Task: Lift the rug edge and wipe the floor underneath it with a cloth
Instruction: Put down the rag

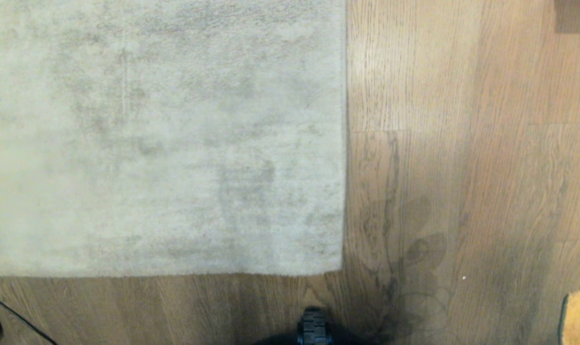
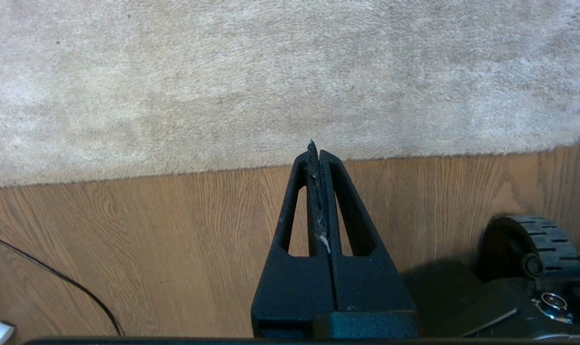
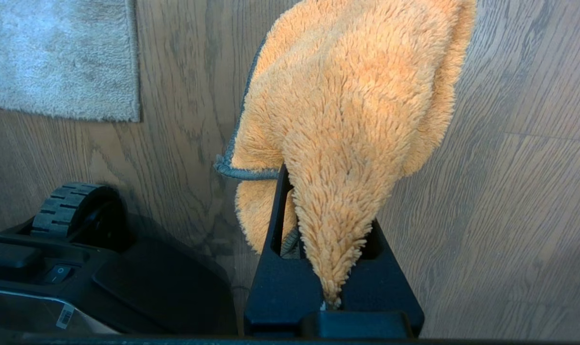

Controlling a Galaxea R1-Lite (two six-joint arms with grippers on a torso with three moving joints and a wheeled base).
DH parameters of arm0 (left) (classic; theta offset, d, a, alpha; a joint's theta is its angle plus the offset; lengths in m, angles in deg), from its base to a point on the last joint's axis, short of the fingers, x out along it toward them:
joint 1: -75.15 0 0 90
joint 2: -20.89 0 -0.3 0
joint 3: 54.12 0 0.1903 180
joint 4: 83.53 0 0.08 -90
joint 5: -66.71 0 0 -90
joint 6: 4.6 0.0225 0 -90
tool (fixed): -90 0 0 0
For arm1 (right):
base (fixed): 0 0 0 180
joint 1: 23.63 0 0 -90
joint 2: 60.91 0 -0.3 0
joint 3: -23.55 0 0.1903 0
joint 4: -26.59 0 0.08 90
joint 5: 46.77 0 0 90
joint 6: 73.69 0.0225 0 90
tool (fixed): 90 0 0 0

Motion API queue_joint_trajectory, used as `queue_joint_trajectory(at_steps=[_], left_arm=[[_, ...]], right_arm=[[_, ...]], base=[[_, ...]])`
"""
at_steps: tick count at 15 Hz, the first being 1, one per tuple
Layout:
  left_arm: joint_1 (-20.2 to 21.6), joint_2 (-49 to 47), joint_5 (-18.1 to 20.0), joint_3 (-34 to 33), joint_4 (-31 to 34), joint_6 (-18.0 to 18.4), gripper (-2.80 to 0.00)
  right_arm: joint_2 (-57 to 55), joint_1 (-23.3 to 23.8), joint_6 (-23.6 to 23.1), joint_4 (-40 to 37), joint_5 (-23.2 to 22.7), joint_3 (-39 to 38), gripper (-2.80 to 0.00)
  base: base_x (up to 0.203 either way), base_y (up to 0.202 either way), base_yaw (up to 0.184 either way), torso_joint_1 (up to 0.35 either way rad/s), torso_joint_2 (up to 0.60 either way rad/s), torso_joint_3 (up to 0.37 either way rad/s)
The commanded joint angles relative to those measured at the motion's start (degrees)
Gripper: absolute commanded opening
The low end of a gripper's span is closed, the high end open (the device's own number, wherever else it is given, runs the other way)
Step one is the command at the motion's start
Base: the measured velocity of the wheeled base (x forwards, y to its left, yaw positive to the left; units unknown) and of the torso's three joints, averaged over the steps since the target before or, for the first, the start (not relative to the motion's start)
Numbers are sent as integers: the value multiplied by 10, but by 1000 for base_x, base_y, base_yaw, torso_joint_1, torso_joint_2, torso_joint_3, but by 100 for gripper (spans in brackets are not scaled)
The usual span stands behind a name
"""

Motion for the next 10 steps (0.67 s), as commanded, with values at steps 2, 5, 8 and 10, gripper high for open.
queue_joint_trajectory(at_steps=[2, 5, 8, 10], left_arm=[[0, 0, -11, 0, -1, -22, -280], [-1, 0, -9, 0, 0, -17, -280], [-1, 0, -5, 0, 0, 0, -280], [-1, 0, -5, 0, 1, 1, -280]], right_arm=[[-1, 0, -1, 0, 0, 0, -280], [-1, 0, -1, 0, 0, 0, -280], [-1, 0, -1, 0, 0, 0, -280], [-1, 0, -1, 0, 0, 0, -280]], base=[[0, 0, 0, 0, 0, 0], [0, 0, 0, 0, 0, 0], [0, 0, 0, 0, 0, 0], [0, 0, 0, 0, 0, 0]])
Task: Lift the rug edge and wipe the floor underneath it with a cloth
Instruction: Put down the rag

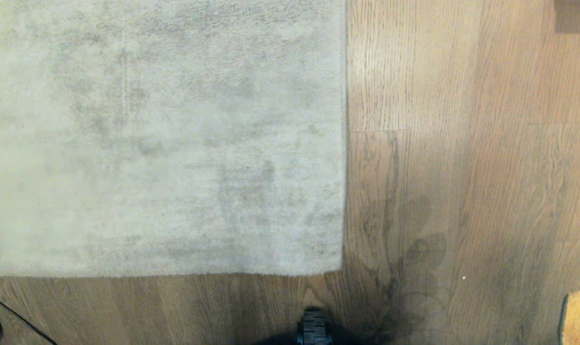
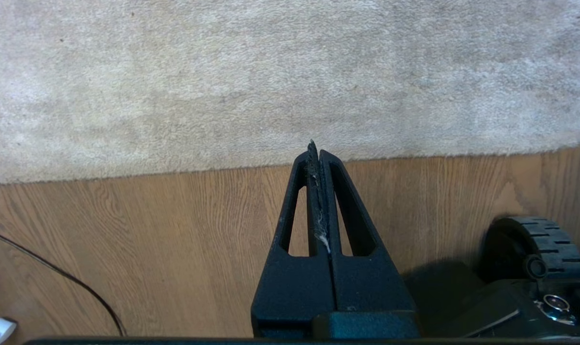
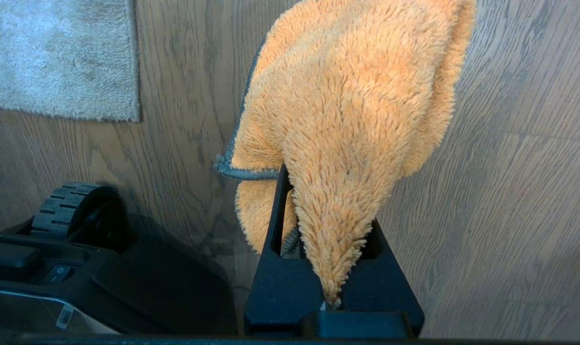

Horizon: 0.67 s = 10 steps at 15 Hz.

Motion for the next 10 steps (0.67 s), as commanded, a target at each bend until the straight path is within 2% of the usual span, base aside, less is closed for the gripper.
queue_joint_trajectory(at_steps=[1, 10], left_arm=[[0, 0, -1, 0, 0, 1, -280], [1, 0, -5, 0, 0, 0, -280]], right_arm=[[-1, 0, -1, 0, -1, 0, -280], [-1, 0, -1, 0, -1, 0, -280]], base=[[0, 0, 0, 0, 0, 0], [0, 0, 0, 0, 0, 0]])
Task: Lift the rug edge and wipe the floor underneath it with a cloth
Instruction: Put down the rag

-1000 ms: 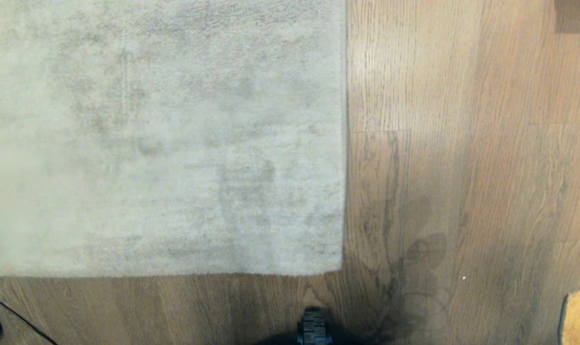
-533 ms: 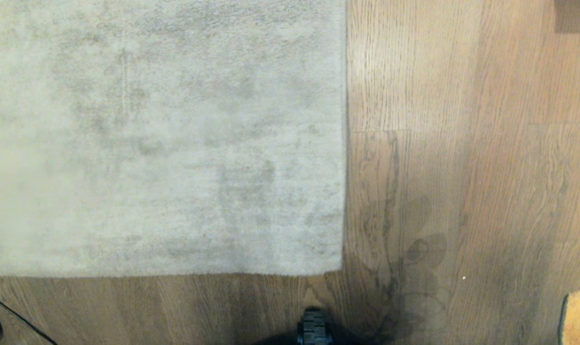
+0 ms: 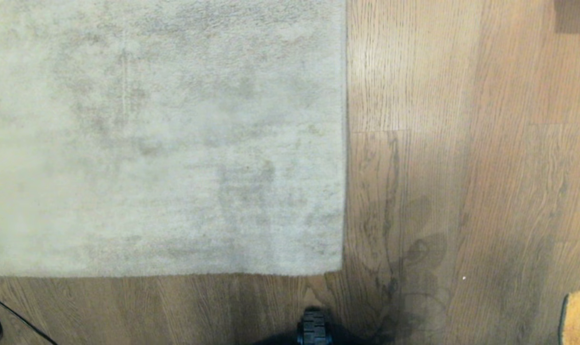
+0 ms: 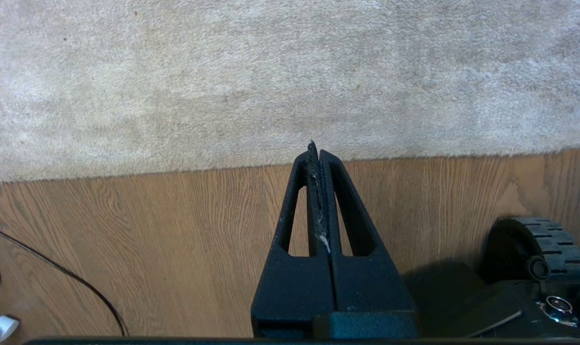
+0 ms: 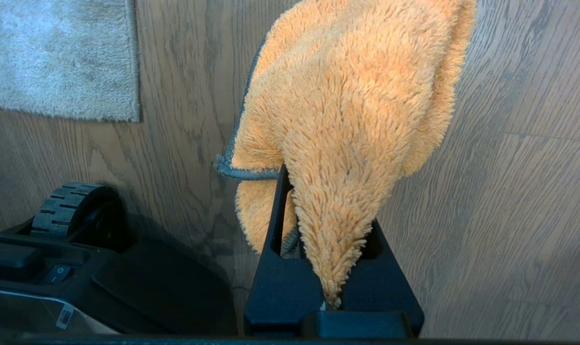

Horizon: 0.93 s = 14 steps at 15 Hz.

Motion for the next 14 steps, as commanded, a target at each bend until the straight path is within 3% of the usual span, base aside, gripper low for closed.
queue_joint_trajectory(at_steps=[1, 14], left_arm=[[0, 0, 1, 0, 0, 0, -280], [0, 0, -1, 0, 1, 1, -280]], right_arm=[[-1, 0, -1, 0, -1, 0, -280], [-1, 0, -1, 0, -1, 0, -280]], base=[[0, 0, 0, 0, 0, 0], [0, 0, 0, 0, 0, 0]])
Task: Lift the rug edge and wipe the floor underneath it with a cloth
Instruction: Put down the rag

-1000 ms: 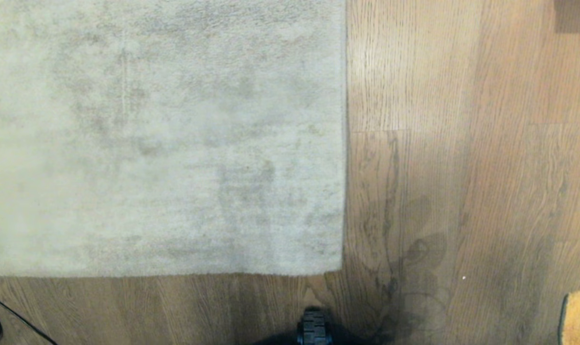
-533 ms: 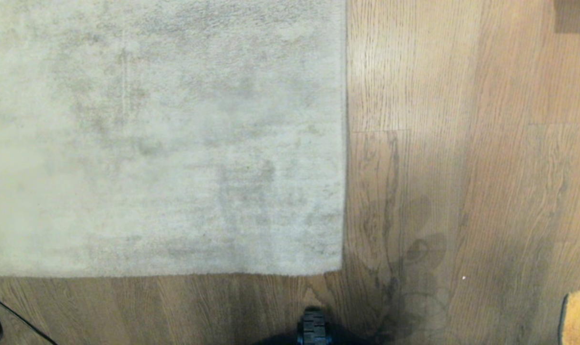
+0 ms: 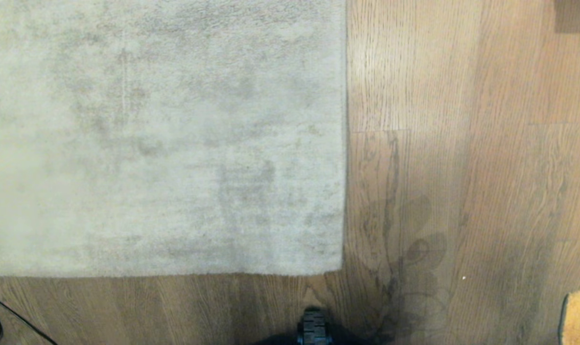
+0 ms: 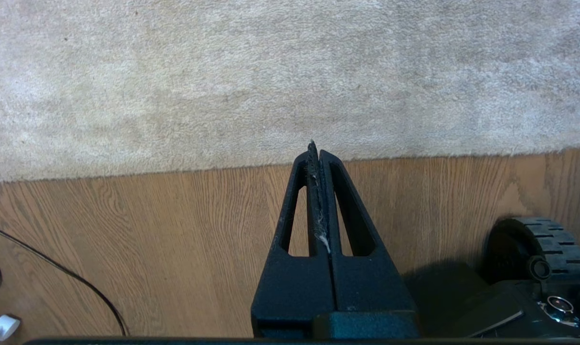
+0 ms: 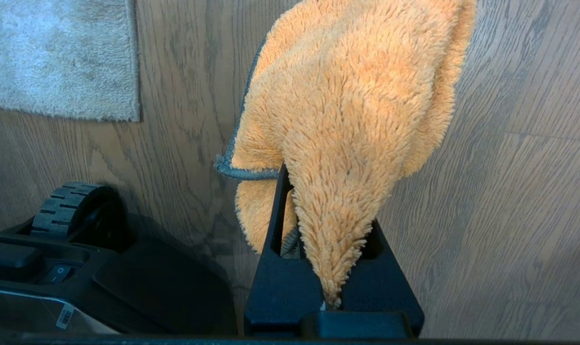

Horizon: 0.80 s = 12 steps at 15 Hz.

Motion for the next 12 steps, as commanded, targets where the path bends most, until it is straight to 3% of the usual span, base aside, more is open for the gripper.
queue_joint_trajectory(at_steps=[1, 8, 12], left_arm=[[0, 0, -1, 0, 0, 0, -280], [0, 0, -1, 0, -1, -1, -280], [0, 0, -1, 0, -1, -1, -280]], right_arm=[[-1, 0, -1, 0, 0, 0, -280], [-1, 0, -1, 0, 0, 0, -280], [-1, 0, -1, 0, 0, 0, -280]], base=[[0, 0, 0, 0, 0, 0], [0, 0, 0, 0, 0, 0], [-1, -140, 9, 3, 2, 1]])
